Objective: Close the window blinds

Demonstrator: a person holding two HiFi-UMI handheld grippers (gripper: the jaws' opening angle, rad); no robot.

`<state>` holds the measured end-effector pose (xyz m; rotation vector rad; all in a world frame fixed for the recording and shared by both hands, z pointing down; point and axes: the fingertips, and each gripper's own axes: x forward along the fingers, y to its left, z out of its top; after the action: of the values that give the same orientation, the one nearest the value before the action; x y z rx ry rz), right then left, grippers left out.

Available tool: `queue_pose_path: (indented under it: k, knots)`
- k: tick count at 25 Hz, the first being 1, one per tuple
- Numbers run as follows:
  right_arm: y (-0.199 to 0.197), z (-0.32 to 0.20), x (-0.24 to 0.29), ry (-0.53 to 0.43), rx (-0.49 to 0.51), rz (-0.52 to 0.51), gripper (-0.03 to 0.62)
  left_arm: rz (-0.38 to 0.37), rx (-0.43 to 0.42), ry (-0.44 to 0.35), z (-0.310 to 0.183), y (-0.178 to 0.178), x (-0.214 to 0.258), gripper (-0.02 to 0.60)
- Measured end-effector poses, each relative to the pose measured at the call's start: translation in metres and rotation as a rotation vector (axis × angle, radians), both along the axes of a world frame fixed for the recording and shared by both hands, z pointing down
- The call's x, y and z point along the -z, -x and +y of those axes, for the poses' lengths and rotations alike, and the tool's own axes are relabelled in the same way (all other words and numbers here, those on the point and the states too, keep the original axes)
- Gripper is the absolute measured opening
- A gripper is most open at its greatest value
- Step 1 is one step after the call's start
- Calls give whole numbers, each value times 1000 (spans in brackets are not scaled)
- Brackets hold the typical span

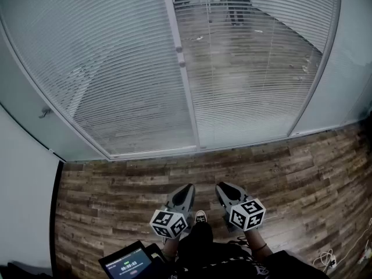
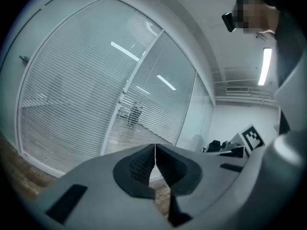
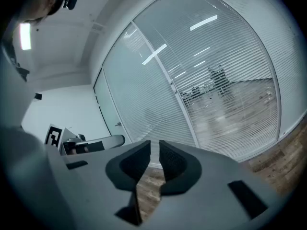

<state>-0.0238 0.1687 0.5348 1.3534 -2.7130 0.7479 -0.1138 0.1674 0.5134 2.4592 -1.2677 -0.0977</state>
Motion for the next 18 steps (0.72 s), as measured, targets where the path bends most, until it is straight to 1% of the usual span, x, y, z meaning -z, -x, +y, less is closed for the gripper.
queue_pose_path:
  k: [5, 9, 13, 18]
  knots:
    - [16, -79, 5, -2, -26, 10, 69, 1, -24, -5, -85, 18, 5, 5]
    - [21, -131, 6, -12, -69, 27, 69, 10, -47, -10, -144, 28, 5, 5]
    - [23, -169, 4, -7, -107, 61, 69, 26, -60, -2, -183, 39, 2, 5]
    - [35, -203, -4, 20, -106, 87, 69, 44, -46, 59, -219, 53, -16, 6]
